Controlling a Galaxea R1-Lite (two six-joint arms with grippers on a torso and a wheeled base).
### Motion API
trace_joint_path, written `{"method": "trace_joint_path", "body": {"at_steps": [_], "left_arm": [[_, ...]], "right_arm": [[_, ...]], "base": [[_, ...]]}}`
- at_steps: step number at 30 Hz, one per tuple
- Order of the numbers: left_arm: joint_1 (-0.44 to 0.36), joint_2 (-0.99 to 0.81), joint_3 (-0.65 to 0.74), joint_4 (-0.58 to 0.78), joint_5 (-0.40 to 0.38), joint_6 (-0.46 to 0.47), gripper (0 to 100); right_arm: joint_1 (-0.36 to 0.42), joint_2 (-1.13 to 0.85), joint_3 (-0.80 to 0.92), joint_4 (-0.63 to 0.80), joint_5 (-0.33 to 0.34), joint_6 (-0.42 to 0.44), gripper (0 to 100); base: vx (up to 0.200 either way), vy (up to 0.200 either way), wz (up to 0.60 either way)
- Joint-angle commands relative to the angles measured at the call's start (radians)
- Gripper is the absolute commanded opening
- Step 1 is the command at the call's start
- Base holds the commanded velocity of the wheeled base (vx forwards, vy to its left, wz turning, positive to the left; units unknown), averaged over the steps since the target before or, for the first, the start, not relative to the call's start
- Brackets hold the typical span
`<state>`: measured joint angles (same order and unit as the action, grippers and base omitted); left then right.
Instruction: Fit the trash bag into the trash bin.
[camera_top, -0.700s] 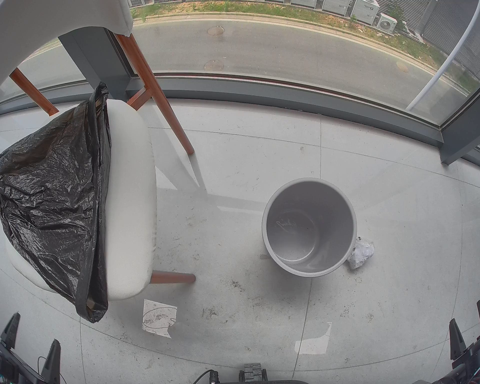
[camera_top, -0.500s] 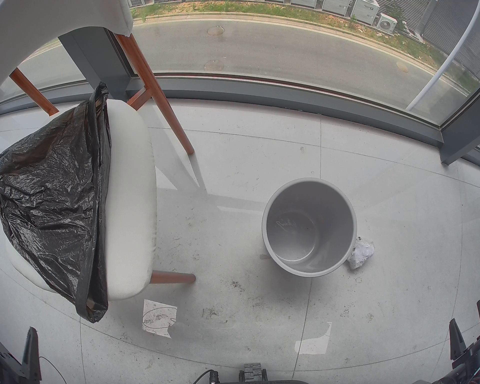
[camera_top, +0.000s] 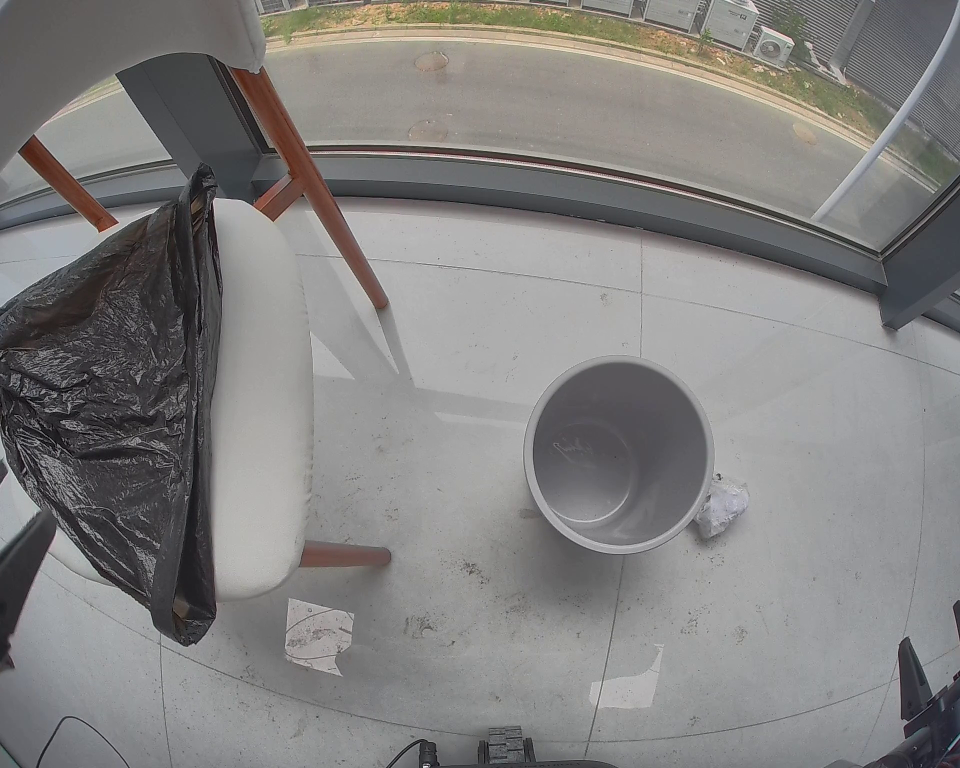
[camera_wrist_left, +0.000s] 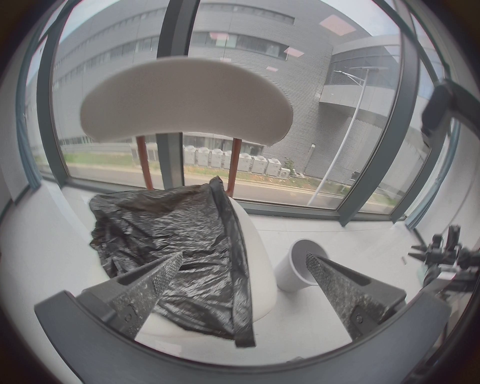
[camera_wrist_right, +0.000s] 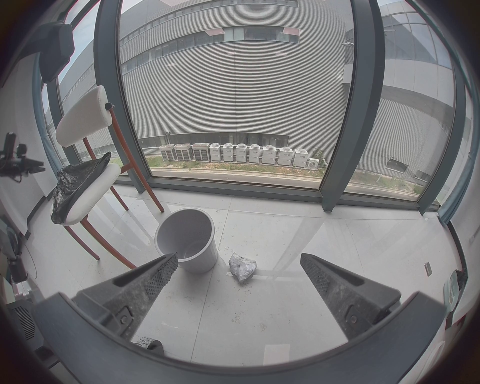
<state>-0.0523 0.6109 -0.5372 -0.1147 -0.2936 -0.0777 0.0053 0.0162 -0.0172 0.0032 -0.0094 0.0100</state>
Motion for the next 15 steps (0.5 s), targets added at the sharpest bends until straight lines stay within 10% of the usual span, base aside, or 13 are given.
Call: {"method": "trace_joint_path", "body": {"at_steps": [1,10,15], "left_arm": [[-0.023,0.366,-0.187,0.032,-0.114,-0.068,100],[-0.03,0.535,-0.237,0.03,-0.036,-0.059,100],[-0.141,0.653,-0.285,-0.069,0.172,-0.063,100]], "right_arm": [[0.001,-0.009,0.016,0.0,0.0,0.001,100],[0.001,-0.009,0.016,-0.002,0.0,0.001,100],[0.001,-0.009,0.016,-0.002,0.0,0.001,100]], "base": [[0.0,0.0,0.0],[0.0,0.0,0.0],[0.0,0.0,0.0]]}}
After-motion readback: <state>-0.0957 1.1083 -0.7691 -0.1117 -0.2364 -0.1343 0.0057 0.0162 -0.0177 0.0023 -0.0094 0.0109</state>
